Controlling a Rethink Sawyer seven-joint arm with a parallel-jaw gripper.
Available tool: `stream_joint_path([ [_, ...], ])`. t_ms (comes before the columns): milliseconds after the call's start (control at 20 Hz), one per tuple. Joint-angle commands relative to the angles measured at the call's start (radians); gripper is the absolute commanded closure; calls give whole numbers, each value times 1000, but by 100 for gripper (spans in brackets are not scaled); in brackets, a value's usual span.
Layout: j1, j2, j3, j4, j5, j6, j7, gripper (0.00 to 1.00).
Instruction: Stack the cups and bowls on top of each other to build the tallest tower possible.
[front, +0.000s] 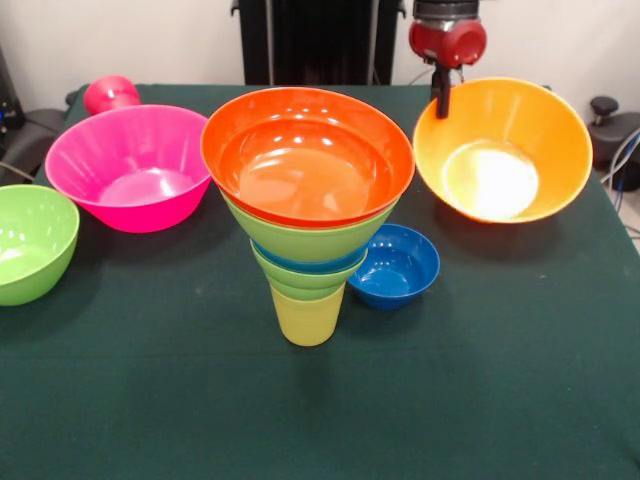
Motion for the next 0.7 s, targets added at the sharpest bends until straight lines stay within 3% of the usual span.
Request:
stream_joint_path([
  [50,-90,-214,241,108,81,273,-215,100],
  [350,-218,-357,416,180,170,369,-285,100],
  [700,-361,-451,593,228,259,424,-359,100],
])
